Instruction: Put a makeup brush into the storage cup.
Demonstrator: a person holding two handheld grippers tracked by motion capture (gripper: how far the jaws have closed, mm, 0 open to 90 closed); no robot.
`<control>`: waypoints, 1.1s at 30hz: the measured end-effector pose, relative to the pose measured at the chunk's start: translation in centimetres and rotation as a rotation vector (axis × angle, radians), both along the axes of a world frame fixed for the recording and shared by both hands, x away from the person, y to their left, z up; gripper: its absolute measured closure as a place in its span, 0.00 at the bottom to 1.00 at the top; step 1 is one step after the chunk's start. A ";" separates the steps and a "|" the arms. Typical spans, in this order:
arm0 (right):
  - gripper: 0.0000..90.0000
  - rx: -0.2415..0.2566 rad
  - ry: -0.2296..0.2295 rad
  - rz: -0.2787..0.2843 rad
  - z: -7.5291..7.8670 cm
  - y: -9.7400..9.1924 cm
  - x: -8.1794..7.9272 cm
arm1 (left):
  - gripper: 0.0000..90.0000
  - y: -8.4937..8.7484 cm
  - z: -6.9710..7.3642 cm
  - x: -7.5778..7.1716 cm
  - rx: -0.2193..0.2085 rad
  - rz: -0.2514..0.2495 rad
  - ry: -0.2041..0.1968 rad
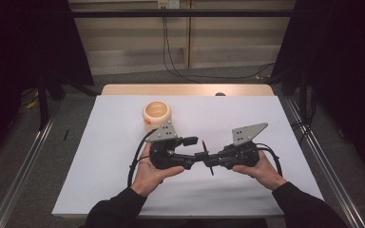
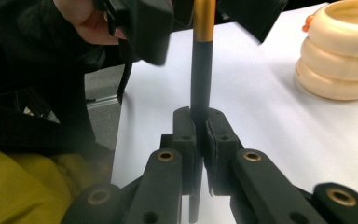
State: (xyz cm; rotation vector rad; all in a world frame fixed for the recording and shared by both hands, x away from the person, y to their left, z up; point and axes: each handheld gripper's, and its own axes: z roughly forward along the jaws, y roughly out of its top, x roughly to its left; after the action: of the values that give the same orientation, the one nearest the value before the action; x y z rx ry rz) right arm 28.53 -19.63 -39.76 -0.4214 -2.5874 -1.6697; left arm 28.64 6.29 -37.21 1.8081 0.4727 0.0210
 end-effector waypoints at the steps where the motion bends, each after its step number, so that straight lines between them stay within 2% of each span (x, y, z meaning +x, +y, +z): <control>1: 0.94 0.009 0.002 -0.005 0.0 0.0 0.0 | 0.32 0.0 0.0 0.1 -0.005 0.005 -0.011; 4: 0.94 0.030 -0.002 -0.018 0.0 -0.2 0.0 | 0.30 0.0 0.0 -0.1 -0.035 0.009 -0.032; 7: 0.94 0.076 -0.009 -0.032 0.1 -0.4 0.1 | 0.27 -0.1 0.1 -0.2 -0.053 0.018 -0.034; 10: 0.94 0.113 -0.012 -0.043 0.2 -0.5 0.1 | 0.25 0.1 0.2 -0.1 -0.057 0.031 -0.054; 12: 0.94 0.119 -0.016 -0.043 0.1 -0.4 0.0 | 0.25 0.3 0.3 -0.1 -0.061 0.039 -0.061; 15: 0.94 0.148 -0.010 -0.037 -0.1 -0.1 -0.1 | 0.29 0.5 0.6 -0.2 -0.065 0.041 -0.065; 18: 0.94 0.159 -0.009 -0.036 -0.3 0.6 -0.2 | 0.38 0.6 0.9 -0.4 -0.076 0.037 -0.076; 20: 0.94 0.166 -0.005 -0.033 -0.4 0.7 -0.3 | 0.41 0.7 1.0 -0.5 -0.084 0.042 -0.080; 22: 0.94 0.164 -0.007 -0.033 -0.4 1.0 -0.4 | 0.47 0.8 1.1 -0.6 -0.093 0.040 -0.090; 25: 0.94 0.169 -0.006 -0.032 -0.5 1.3 -0.5 | 0.58 0.8 1.2 -0.8 -0.108 0.031 -0.085; 30: 0.94 0.181 -0.006 -0.038 -0.6 1.5 -0.6 | 0.76 0.5 1.0 -0.9 -0.083 -0.005 -0.079; 33: 0.94 0.178 -0.007 -0.047 -0.6 1.4 -0.6 | 0.80 0.4 1.0 -1.0 -0.074 -0.023 -0.076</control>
State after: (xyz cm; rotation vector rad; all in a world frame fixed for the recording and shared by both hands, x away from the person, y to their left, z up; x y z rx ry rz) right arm 27.97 -18.22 -40.34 -0.4705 -2.4232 -1.8994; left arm 27.69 6.64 -36.25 1.7336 0.3935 0.0552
